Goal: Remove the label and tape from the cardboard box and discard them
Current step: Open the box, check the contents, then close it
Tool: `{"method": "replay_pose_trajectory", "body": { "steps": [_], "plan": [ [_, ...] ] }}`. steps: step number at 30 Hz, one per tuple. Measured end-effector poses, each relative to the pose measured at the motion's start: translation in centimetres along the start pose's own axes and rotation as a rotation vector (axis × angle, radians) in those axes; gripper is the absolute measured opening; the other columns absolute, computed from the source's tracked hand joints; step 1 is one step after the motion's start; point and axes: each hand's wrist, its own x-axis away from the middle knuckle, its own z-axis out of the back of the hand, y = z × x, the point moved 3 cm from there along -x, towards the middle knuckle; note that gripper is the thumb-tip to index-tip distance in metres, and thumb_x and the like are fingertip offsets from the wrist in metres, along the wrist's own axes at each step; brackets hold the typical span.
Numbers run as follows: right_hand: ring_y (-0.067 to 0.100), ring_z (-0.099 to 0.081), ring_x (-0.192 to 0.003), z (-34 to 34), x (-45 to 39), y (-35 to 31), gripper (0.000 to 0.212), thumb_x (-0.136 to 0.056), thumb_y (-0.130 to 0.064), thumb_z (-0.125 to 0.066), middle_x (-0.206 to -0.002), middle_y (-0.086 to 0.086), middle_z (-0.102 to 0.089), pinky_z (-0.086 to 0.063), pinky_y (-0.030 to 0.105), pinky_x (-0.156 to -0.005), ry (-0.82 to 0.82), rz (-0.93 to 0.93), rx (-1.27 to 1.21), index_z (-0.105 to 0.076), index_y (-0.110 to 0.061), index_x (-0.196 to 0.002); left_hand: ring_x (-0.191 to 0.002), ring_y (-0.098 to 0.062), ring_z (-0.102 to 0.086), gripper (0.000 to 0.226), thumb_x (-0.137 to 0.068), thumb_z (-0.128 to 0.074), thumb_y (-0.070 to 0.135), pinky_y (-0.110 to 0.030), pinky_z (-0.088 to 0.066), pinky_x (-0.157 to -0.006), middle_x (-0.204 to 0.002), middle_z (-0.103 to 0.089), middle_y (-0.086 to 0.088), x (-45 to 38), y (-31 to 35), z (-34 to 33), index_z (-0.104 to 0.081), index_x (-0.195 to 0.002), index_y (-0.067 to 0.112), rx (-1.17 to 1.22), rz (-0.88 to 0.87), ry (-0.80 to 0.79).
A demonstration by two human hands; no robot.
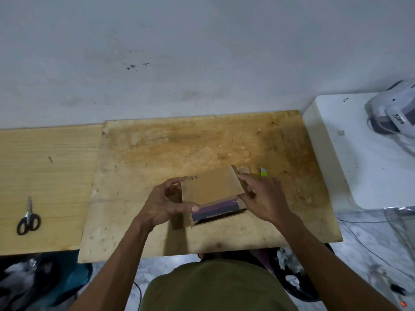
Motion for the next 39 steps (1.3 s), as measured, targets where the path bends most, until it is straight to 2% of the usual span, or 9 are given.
{"method": "replay_pose_trajectory", "body": {
  "steps": [5, 10, 16, 21, 24, 27, 30, 34, 39],
  "plan": [
    [0.016, -0.061, -0.102, 0.6, -1.8, 0.6, 0.05, -0.092, -0.055, -0.055, -0.101, -0.01, -0.069, -0.038, 0.043, -0.097, -0.025, 0.117, 0.025, -0.052, -0.03, -0.135, -0.098, 0.007, -0.062, 0.06, -0.054, -0.094, 0.03, -0.015, -0.045, -0.08, -0.103, -0.073, 0.01, -0.7, 0.7, 1.0, -0.07, -0.109, 0.026, -0.052, -0.044, 0.073],
    [0.021, -0.066, -0.089, 1.3, -3.8, 0.5, 0.042, -0.094, -0.04, -0.058, -0.101, -0.003, -0.074, -0.05, 0.032, -0.074, 0.004, 0.266, 0.065, -0.055, -0.025, -0.133, -0.101, 0.002, -0.063, 0.057, -0.062, -0.083, 0.053, -0.014, -0.045, -0.079, -0.105, -0.072, 0.013, -2.1, 1.3, 1.9, -0.074, -0.109, 0.022, -0.114, -0.08, 0.174],
    [0.017, -0.061, -0.08, 1.8, -5.5, 0.9, 0.022, -0.091, -0.025, -0.066, -0.087, 0.0, -0.062, -0.05, 0.033, -0.067, 0.189, 0.165, -0.224, -0.074, -0.017, -0.11, -0.098, -0.006, -0.068, 0.045, -0.081, -0.073, 0.047, -0.027, -0.054, -0.089, -0.104, -0.075, 0.003, -3.5, 2.0, 2.2, -0.074, -0.113, 0.015, -0.09, -0.138, 0.311],
    [0.009, -0.064, -0.079, 1.9, -7.2, 0.3, 0.013, -0.094, -0.026, -0.065, -0.085, -0.005, -0.07, -0.046, 0.017, -0.067, 0.261, 0.029, -0.412, -0.075, -0.017, -0.097, -0.079, 0.003, -0.069, 0.031, -0.09, -0.066, 0.04, -0.012, -0.052, -0.068, -0.09, -0.077, -0.001, -4.9, 3.2, 2.0, -0.077, -0.102, 0.014, -0.011, -0.177, 0.454],
    [0.001, -0.06, -0.074, 1.8, -8.4, -0.2, 0.014, -0.096, -0.028, -0.061, -0.08, -0.009, -0.068, -0.039, 0.01, -0.064, 0.304, -0.044, -0.462, -0.073, -0.02, -0.094, -0.077, -0.011, -0.07, 0.03, -0.091, -0.065, 0.043, -0.033, -0.057, -0.069, -0.08, -0.075, 0.001, -6.5, 3.8, 2.1, -0.078, -0.095, 0.016, -0.011, -0.153, 0.558],
    [-0.004, -0.058, -0.073, 1.8, -10.0, -0.7, 0.015, -0.097, -0.028, -0.059, -0.083, -0.011, -0.068, -0.039, 0.012, -0.065, 0.358, -0.086, -0.486, -0.072, -0.021, -0.096, -0.077, -0.02, -0.067, 0.034, -0.091, -0.065, 0.042, -0.035, -0.055, -0.068, -0.077, -0.067, 0.004, -8.0, 4.7, 2.1, -0.075, -0.102, 0.012, -0.118, -0.183, 0.661],
    [0.004, -0.056, -0.078, 1.5, -11.7, -0.8, 0.017, -0.098, -0.023, -0.057, -0.092, -0.008, -0.066, -0.036, 0.017, -0.066, 0.369, -0.133, -0.466, -0.069, -0.016, -0.108, -0.079, -0.018, -0.061, 0.04, -0.091, -0.066, 0.037, -0.029, -0.047, -0.065, -0.091, -0.064, -0.003, -9.3, 5.0, 1.8, -0.065, -0.12, 0.01, -0.213, -0.211, 0.719],
    [0.009, -0.058, -0.089, 0.8, -13.6, -0.2, 0.029, -0.1, -0.018, -0.052, -0.104, -0.008, -0.063, -0.035, 0.016, -0.068, 0.356, -0.105, -0.397, -0.057, -0.016, -0.128, -0.102, -0.022, -0.058, 0.046, -0.094, -0.06, 0.028, -0.036, -0.054, -0.071, -0.128, -0.049, -0.008, -11.2, 3.7, 1.2, -0.044, -0.136, 0.02, -0.359, -0.24, 0.668],
    [0.019, -0.051, -0.121, -1.8, -15.3, 1.2, 0.047, -0.096, -0.005, -0.049, -0.137, 0.001, -0.054, -0.046, 0.036, -0.101, 0.21, -0.095, -0.336, -0.05, -0.021, -0.14, -0.142, -0.031, -0.022, 0.086, -0.086, -0.067, 0.049, -0.05, -0.043, -0.103, -0.161, -0.008, -0.001, -13.5, 2.5, 0.7, -0.018, -0.153, 0.028, -0.747, -0.099, 0.422]
  ]
}}
